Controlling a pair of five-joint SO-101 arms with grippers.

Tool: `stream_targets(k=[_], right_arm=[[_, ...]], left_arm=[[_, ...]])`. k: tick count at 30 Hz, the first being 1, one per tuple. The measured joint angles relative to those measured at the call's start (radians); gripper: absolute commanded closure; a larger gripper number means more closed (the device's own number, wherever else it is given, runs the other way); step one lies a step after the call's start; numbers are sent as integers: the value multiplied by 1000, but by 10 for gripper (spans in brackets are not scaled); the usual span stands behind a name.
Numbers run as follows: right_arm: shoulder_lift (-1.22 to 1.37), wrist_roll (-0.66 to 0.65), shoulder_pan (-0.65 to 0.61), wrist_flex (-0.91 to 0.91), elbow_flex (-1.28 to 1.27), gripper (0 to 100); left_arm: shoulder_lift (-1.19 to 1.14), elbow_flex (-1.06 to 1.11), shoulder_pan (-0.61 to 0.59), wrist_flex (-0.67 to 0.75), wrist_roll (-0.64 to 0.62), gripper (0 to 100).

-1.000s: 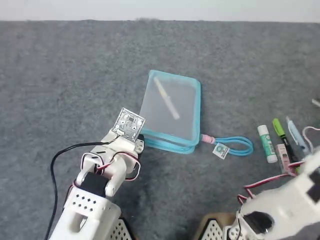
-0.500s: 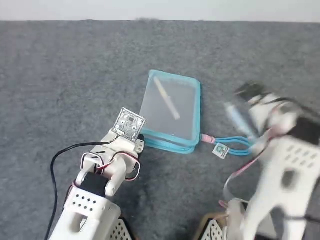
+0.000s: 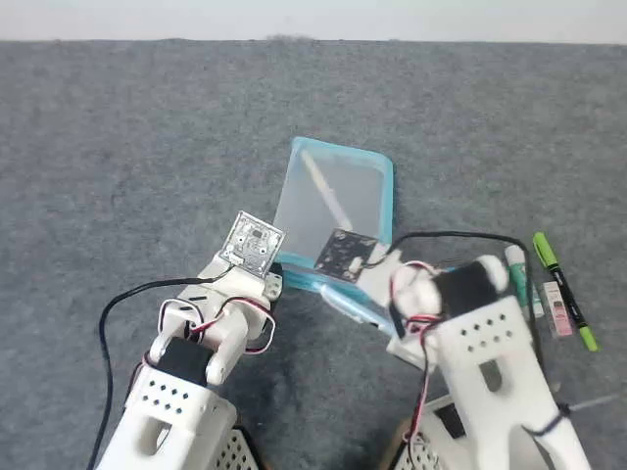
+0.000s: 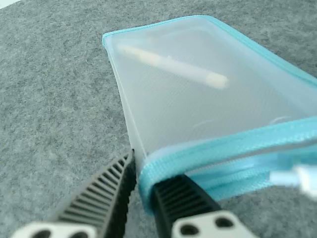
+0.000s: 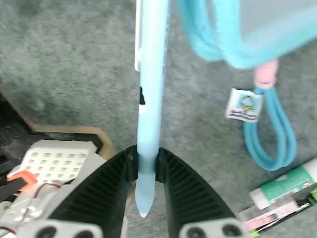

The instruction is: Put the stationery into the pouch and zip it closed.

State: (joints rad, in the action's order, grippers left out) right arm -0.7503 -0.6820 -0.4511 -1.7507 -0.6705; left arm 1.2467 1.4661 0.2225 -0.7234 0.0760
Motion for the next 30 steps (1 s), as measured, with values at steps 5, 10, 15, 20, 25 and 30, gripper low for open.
stream_targets(k=[5, 10, 15, 20, 25, 30], right_arm=[[121, 95, -14, 15, 14, 992], [318, 216, -20, 18, 181, 992], [563, 361, -46, 18, 422, 992], [789, 453, -75, -5, 681, 992], [928, 525, -83, -6, 891, 951], [948, 540, -87, -6, 945, 761]], left_arm=[[0, 0, 0, 0, 0, 989], [0, 0, 0, 0, 0, 989], [0, 0, 0, 0, 0, 989], [0, 0, -6, 0, -8, 989], [0, -2, -11, 0, -9, 989], [0, -2, -11, 0, -9, 989]])
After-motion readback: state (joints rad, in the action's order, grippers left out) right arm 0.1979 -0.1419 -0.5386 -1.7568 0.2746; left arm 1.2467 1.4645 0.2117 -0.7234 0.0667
